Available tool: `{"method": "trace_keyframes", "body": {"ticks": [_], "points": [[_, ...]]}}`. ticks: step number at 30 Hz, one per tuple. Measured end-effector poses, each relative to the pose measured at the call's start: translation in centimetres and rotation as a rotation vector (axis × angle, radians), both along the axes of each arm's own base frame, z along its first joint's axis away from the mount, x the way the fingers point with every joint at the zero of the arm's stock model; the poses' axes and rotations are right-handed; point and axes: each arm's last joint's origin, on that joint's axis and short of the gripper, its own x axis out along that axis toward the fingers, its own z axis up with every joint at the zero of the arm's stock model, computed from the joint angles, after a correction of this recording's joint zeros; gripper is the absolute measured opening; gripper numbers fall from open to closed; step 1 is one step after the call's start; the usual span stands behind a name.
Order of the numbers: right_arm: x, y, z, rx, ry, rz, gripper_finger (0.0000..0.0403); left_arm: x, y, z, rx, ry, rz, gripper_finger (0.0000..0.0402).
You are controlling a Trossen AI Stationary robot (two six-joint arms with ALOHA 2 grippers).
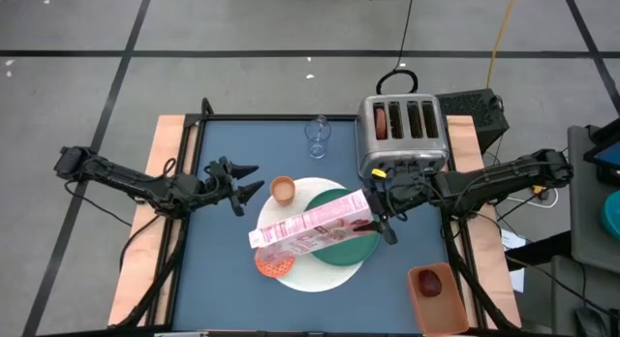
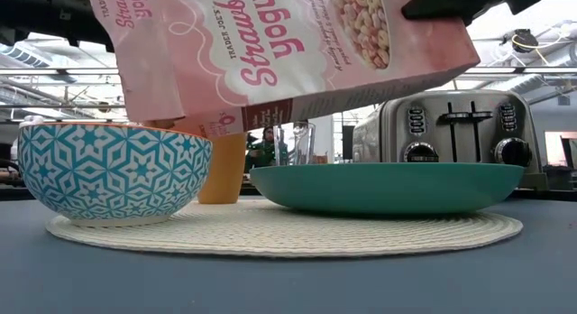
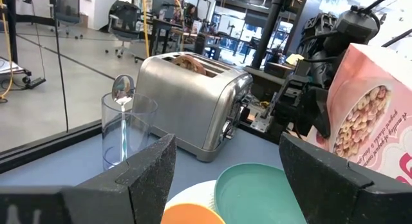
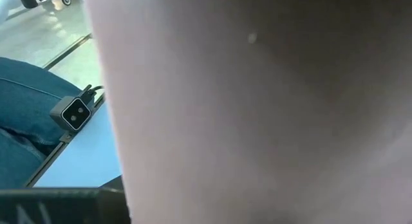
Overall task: Arrange a breakfast setting
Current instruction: Pour the cereal from the orange cereal box into the orange bowl
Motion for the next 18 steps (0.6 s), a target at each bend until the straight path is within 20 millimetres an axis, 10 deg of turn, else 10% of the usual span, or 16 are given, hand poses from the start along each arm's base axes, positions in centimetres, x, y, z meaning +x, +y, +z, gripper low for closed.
{"method": "trace_keyframes", "body": {"ticks": [18], "points": [[0.1,0.0,1.5,-0.026,0.037,0.009,0.0212,0.0,0.0,0.0,-0.001,0.0,0.0,0.0278]]}}
